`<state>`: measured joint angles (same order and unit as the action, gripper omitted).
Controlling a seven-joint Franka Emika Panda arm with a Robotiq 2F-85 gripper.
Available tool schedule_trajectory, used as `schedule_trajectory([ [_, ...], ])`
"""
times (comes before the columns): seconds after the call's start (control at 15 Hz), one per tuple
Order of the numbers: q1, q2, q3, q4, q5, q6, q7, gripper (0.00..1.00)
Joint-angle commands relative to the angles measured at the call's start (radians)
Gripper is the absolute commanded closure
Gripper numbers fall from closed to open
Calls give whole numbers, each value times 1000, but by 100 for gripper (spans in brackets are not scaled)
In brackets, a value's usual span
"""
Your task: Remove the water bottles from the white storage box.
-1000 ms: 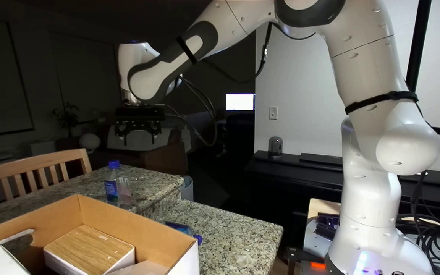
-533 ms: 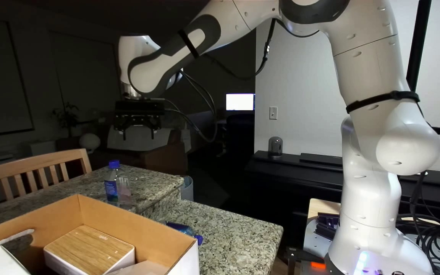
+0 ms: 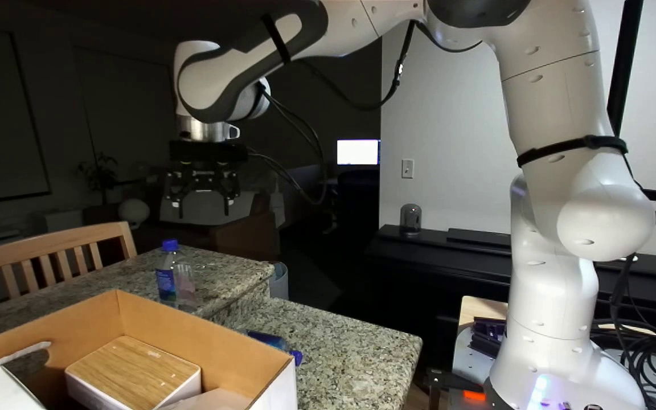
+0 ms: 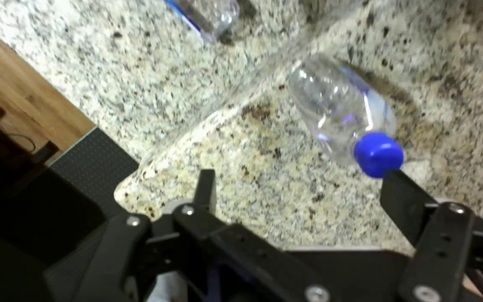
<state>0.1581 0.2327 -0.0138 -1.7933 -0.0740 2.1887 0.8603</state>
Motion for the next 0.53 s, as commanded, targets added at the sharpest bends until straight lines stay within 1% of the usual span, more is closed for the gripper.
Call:
schedule_trajectory([
  [0.0, -40, -35, 31, 6, 118, -197, -129, 0],
  [0.13, -39, -42, 26, 21, 123, -297, -134, 0],
  [0.2, -24, -16, 22, 23, 86, -226, -85, 0],
  [0.47, -23, -14, 23, 29, 86, -237, -86, 0],
])
